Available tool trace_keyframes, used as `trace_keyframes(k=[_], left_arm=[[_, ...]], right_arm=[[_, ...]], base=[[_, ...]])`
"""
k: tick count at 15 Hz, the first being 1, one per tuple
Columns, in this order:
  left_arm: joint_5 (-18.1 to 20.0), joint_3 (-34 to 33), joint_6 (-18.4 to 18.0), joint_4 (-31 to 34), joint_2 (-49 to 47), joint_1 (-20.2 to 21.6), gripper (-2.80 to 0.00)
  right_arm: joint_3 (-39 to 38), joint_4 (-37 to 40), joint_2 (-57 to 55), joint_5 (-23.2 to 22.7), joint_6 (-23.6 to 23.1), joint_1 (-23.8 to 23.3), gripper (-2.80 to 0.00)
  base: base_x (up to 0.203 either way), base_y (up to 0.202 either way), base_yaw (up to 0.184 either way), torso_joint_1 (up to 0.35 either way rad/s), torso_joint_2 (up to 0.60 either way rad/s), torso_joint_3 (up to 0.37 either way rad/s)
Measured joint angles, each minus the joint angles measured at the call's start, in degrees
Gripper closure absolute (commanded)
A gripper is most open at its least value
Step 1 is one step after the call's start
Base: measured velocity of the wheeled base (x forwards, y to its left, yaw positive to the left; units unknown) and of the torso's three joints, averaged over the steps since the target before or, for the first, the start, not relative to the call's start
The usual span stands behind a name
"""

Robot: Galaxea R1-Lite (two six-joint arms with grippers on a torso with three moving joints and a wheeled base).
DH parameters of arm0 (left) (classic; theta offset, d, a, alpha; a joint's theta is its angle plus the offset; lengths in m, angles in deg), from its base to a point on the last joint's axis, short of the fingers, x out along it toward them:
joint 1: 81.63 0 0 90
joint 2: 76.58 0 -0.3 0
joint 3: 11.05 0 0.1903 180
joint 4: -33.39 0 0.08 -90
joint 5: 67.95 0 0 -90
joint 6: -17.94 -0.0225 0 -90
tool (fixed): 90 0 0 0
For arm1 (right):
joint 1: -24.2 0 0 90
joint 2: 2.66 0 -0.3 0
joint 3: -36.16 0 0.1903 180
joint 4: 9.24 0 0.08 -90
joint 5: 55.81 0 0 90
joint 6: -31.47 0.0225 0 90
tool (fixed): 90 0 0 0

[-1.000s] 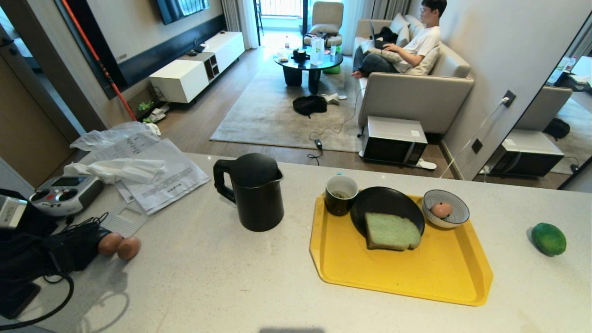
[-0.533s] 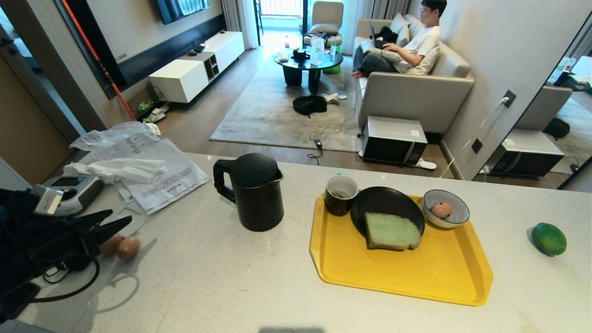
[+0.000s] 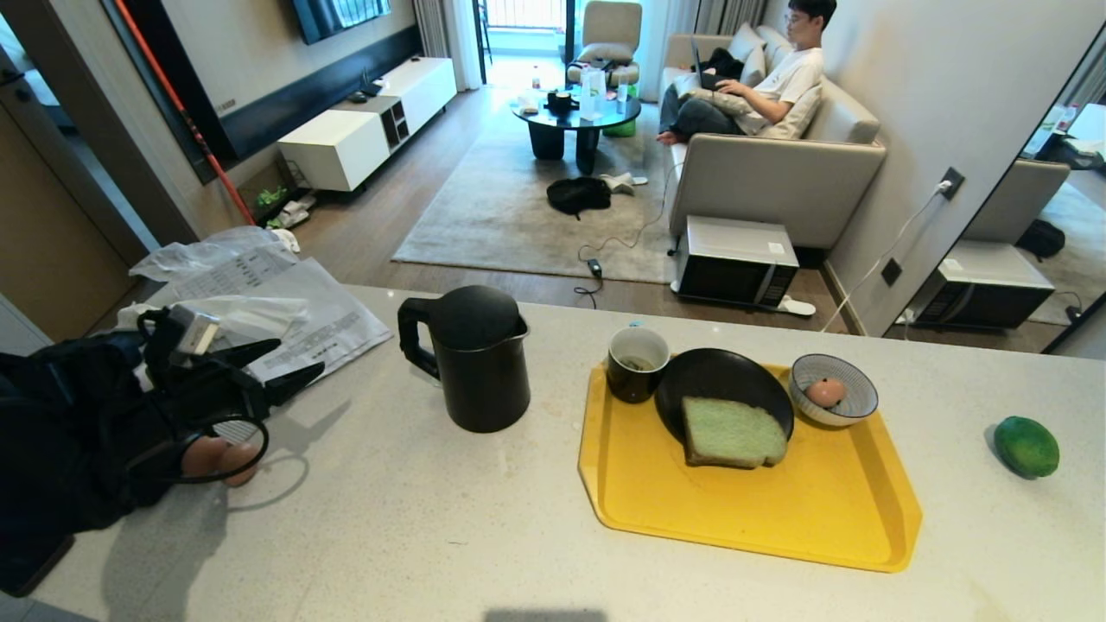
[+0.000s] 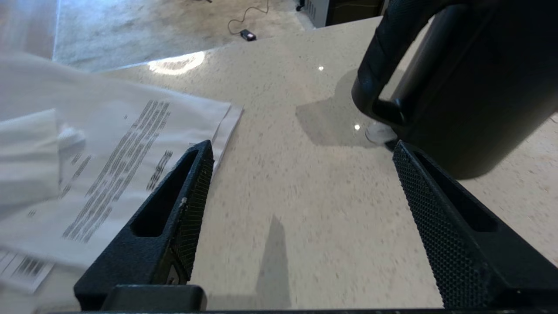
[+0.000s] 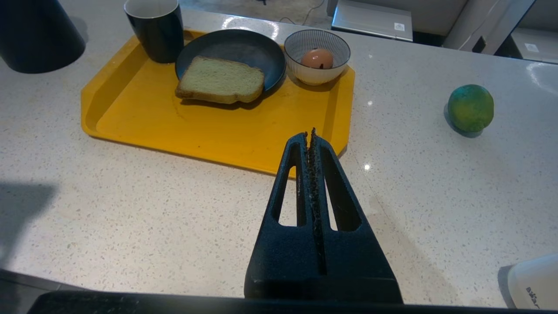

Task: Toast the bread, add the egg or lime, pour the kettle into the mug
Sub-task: Pick up the kettle

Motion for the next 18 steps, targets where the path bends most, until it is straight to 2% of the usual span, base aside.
trace_keyframes(k=[7,13,18], left_arm=[[-0.70,14.31,1.19,0.16,-9.68,-5.44,-2.80],[-0.57,17.07,2.06,0.35,-12.86,-10.25,-2.80],[-0.56,21.83,4.24,0.49,-14.42,-10.66,-2.80]], right_arm=[[0.00,-0.02,0.00,0.02,0.00,0.00,0.00],[0.00,0.00,0.00,0.01,0.00,0.00,0.00],[0.00,-0.03,0.00,0.02,0.00,0.00,0.00]], base=[[0.000,0.000,0.000,0.000,0.00,0.000],[0.000,0.000,0.000,0.000,0.00,0.000],[0.000,0.000,0.000,0.000,0.00,0.000]])
